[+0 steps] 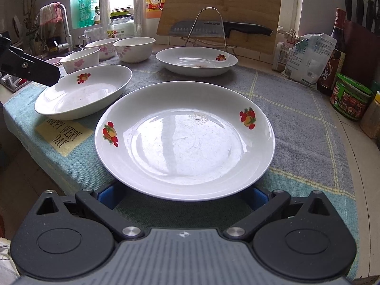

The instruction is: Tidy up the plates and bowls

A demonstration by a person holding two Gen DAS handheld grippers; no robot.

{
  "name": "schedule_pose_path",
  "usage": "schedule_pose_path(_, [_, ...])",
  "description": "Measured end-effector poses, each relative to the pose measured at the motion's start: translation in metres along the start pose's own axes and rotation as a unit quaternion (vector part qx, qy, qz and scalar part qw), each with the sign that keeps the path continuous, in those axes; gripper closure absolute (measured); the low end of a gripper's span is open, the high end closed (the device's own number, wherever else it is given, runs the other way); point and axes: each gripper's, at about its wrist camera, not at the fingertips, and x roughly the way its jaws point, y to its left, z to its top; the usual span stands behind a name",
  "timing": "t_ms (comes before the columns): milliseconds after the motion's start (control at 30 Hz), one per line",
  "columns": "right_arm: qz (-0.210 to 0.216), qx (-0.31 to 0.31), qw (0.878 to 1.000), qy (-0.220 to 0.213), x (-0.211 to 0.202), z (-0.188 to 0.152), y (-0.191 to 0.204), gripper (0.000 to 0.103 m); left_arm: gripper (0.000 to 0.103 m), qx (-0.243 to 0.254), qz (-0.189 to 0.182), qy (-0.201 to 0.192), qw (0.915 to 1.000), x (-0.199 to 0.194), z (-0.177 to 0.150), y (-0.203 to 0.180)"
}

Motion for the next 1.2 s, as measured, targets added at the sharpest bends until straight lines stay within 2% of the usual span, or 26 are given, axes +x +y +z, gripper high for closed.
schedule_pose_path(100, [-0.001,0.001,1.000,-0.007,0.000,-0.002,-0.001,0.000,0.001,0.018,-0.011,0.011,0.9997,0.008,0.009,-0.002])
schedule_pose_path(233, [-0.001,0.002,1.000,-0.014,-0.001,-0.004,0.000,0.000,0.001,0.031,-0.073,0.021,0.9966,0.021,0.024,-0.004])
schedule_pose_path(300, [-0.002,0.004,1.000,-0.022,-0.002,-0.007,0.000,0.000,0.001,0.054,-0.089,0.030,0.9941,0.031,0.031,-0.010])
schedule_pose_path(400, [-0.005,0.006,1.000,-0.020,-0.002,-0.007,0.001,0.000,0.001,0.096,-0.104,0.045,0.9889,0.050,0.042,-0.022])
schedule_pose_path(567, [-0.013,0.012,1.000,-0.017,-0.002,-0.007,0.003,0.000,0.001,0.128,-0.148,0.077,0.9776,0.082,0.059,-0.034])
schedule_pose_path(900, [-0.032,0.028,0.999,-0.023,-0.004,-0.009,0.007,0.000,0.001,0.201,-0.207,0.139,0.9471,0.140,0.077,-0.058])
schedule_pose_path(1000, [-0.037,0.031,0.999,-0.024,-0.004,-0.010,0.009,0.000,0.001,0.215,-0.232,0.165,0.9343,0.153,0.079,-0.061])
schedule_pose_path(1133, [-0.047,0.040,0.998,-0.019,-0.005,-0.009,0.011,0.000,0.001,0.220,-0.281,0.208,0.9109,0.166,0.079,-0.058])
schedule_pose_path(1200, [-0.053,0.045,0.997,-0.015,-0.004,-0.008,0.011,0.000,0.001,0.227,-0.291,0.209,0.9056,0.168,0.080,-0.058])
